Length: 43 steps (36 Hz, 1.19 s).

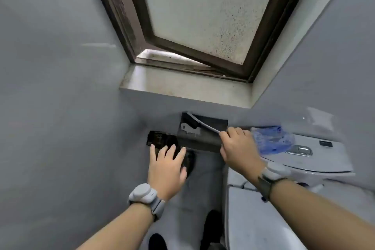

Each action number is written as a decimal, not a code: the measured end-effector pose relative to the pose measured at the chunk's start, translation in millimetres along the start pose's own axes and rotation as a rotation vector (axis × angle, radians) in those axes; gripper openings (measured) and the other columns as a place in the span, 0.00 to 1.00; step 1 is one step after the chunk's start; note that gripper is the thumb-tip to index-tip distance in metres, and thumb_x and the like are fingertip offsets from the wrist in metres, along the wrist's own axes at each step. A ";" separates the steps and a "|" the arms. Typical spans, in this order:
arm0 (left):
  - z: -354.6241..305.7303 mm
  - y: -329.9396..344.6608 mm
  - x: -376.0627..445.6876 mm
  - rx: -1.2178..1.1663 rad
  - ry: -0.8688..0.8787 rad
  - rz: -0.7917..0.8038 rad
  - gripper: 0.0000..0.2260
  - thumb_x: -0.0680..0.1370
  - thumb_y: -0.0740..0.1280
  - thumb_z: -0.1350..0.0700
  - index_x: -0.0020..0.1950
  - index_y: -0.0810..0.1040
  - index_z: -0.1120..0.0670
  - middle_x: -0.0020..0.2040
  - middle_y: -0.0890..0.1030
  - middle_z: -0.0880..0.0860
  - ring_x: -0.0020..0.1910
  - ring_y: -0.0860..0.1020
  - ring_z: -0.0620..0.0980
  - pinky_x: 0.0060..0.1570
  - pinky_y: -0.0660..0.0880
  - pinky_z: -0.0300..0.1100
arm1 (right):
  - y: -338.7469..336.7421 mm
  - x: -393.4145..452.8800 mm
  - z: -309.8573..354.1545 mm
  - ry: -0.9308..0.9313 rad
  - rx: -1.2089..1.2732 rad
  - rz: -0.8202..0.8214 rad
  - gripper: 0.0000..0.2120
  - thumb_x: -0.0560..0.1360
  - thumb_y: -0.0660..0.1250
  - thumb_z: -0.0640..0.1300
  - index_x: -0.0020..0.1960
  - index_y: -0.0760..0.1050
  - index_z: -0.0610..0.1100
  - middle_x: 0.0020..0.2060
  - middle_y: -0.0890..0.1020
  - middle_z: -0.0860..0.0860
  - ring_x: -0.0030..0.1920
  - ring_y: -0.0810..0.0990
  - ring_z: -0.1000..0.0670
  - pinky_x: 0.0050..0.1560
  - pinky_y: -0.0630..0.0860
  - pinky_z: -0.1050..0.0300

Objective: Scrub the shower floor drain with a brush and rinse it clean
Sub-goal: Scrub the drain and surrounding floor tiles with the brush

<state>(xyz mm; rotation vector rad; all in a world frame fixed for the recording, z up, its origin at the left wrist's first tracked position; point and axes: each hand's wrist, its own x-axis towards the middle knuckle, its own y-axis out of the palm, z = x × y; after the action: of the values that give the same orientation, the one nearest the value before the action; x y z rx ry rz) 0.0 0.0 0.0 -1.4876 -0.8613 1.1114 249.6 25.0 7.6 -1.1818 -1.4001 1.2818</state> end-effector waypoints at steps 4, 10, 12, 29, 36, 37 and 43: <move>-12.9 7.2 24.5 0.016 -0.043 0.046 0.28 0.74 0.61 0.43 0.74 0.70 0.46 0.69 0.76 0.55 0.67 0.72 0.59 0.72 0.52 0.67 | 19.5 28.7 -10.0 -0.016 0.027 0.026 0.10 0.71 0.62 0.48 0.50 0.73 0.45 0.44 0.75 0.46 0.43 0.73 0.41 0.41 0.67 0.48; -20.4 38.7 60.6 0.051 -0.094 0.081 0.30 0.74 0.61 0.43 0.77 0.64 0.46 0.73 0.71 0.57 0.69 0.69 0.59 0.73 0.50 0.66 | 63.8 66.3 -8.3 -0.009 0.129 0.044 0.12 0.73 0.63 0.50 0.52 0.75 0.45 0.45 0.76 0.45 0.43 0.74 0.41 0.39 0.68 0.49; -20.0 44.4 68.1 0.061 -0.092 0.080 0.30 0.75 0.61 0.43 0.77 0.63 0.46 0.75 0.68 0.58 0.70 0.68 0.59 0.73 0.50 0.66 | 69.5 71.8 -4.9 -0.002 0.148 0.050 0.12 0.74 0.64 0.51 0.53 0.75 0.45 0.45 0.76 0.45 0.44 0.75 0.41 0.41 0.70 0.49; 24.9 100.0 87.2 -0.087 0.086 -0.131 0.30 0.72 0.63 0.49 0.75 0.69 0.49 0.73 0.68 0.59 0.68 0.69 0.60 0.71 0.57 0.65 | 103.7 52.4 66.1 0.298 0.426 -0.068 0.07 0.78 0.61 0.46 0.53 0.72 0.44 0.49 0.74 0.47 0.43 0.76 0.43 0.35 0.72 0.50; 79.1 152.8 48.9 -0.224 0.072 -0.140 0.29 0.72 0.62 0.53 0.74 0.70 0.51 0.72 0.70 0.59 0.64 0.72 0.60 0.65 0.66 0.59 | 120.8 28.7 139.7 0.272 0.487 -0.049 0.06 0.79 0.59 0.48 0.55 0.70 0.49 0.44 0.78 0.52 0.39 0.77 0.45 0.33 0.68 0.52; 83.5 154.6 46.2 -0.220 0.066 -0.128 0.28 0.72 0.61 0.53 0.74 0.70 0.51 0.72 0.70 0.58 0.64 0.72 0.59 0.65 0.65 0.58 | 117.8 28.4 141.8 0.271 0.487 -0.053 0.05 0.79 0.59 0.48 0.54 0.70 0.49 0.41 0.78 0.53 0.38 0.77 0.45 0.32 0.67 0.52; 120.5 241.3 8.4 -0.255 -0.001 -0.032 0.26 0.73 0.58 0.52 0.72 0.72 0.51 0.66 0.75 0.56 0.62 0.73 0.58 0.63 0.67 0.56 | 197.6 1.2 185.2 0.227 0.478 0.070 0.04 0.78 0.61 0.47 0.51 0.70 0.48 0.34 0.77 0.51 0.34 0.75 0.43 0.33 0.60 0.52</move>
<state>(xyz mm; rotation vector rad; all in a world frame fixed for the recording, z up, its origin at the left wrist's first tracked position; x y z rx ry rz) -120.6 -2.8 -241.4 -1.6751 -1.0545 1.0071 84.1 -1.0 -205.2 -1.0105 -0.8320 1.3847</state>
